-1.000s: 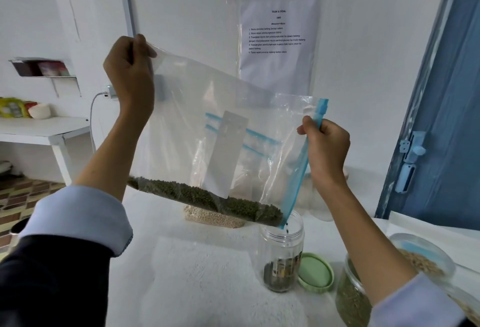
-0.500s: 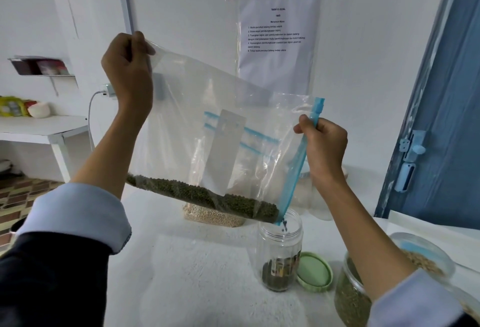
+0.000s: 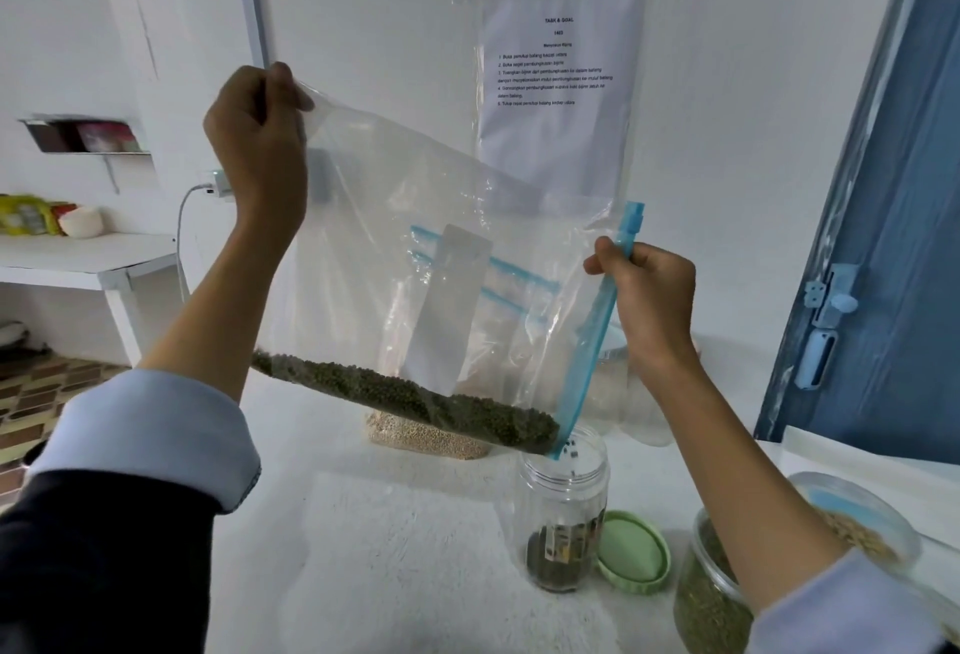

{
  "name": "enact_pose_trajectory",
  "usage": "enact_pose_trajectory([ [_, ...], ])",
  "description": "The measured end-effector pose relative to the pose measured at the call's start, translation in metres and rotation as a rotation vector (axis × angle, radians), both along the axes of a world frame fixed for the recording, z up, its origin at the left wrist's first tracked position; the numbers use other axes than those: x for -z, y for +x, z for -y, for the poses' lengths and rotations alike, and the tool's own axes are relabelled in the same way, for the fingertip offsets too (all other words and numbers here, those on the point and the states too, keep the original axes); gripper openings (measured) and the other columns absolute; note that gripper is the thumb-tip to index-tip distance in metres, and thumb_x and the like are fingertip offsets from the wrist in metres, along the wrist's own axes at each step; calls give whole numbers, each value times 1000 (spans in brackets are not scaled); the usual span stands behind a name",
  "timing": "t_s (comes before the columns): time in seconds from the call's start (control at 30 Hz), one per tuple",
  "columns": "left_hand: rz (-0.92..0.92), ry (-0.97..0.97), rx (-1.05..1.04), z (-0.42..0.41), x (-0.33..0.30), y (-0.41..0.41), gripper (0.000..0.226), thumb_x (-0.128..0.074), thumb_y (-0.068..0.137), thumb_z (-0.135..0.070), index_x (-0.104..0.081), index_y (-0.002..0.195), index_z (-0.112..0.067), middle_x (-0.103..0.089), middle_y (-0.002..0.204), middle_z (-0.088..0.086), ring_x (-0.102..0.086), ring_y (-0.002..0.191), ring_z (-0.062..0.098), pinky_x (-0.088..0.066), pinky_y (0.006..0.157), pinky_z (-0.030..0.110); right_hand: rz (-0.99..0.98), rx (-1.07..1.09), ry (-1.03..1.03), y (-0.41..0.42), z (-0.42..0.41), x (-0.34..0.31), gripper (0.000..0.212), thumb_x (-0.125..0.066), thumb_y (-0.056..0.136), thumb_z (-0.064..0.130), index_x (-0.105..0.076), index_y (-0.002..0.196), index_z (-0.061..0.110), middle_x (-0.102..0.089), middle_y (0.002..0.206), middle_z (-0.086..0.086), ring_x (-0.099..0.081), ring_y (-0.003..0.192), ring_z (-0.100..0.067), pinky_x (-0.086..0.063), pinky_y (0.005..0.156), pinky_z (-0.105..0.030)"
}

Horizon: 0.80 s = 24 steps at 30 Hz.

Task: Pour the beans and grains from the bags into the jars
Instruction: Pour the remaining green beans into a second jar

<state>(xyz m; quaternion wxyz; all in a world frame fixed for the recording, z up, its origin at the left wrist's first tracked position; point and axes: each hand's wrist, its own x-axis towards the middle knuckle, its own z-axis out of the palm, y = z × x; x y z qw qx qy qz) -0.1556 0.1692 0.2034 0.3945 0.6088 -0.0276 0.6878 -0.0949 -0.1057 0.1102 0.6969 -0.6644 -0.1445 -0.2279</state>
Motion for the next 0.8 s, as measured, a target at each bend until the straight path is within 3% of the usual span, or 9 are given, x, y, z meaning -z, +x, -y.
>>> enact_pose_trajectory([
  [0.23, 7, -1, 8, 2, 1, 0, 32, -46, 90, -36, -51, 58, -31, -43, 49, -4, -40, 53, 32, -30, 53, 37, -3, 32, 38, 2, 1, 2, 21, -60, 91, 21, -69, 78, 8, -63, 70, 13, -57, 61, 7, -41, 63, -10],
  [0.4, 15, -6, 48, 5, 2, 0, 33, -46, 91, -32, -51, 59, -28, -41, 48, -1, -36, 47, 21, -27, 50, 30, 11, 26, 30, 2, 0, 3, 21, -60, 91, 20, -69, 78, 8, -63, 70, 12, -55, 58, 13, -40, 59, -2],
  [0.57, 12, -6, 52, 7, 0, 0, 33, -46, 92, -29, -51, 59, -27, -40, 46, -5, -36, 45, 18, -27, 49, 28, -5, 0, -14, 2, 2, 2, 21, -59, 92, 21, -69, 78, 9, -63, 71, 12, -57, 63, 4, -39, 58, 0],
  [0.8, 8, -2, 49, 5, 0, 1, 33, -46, 92, -32, -51, 59, -28, -42, 44, -11, -37, 46, 18, -28, 50, 29, 6, 23, 8, 1, 0, 3, 20, -60, 91, 21, -69, 77, 8, -63, 70, 11, -57, 61, 6, -40, 59, -1],
])
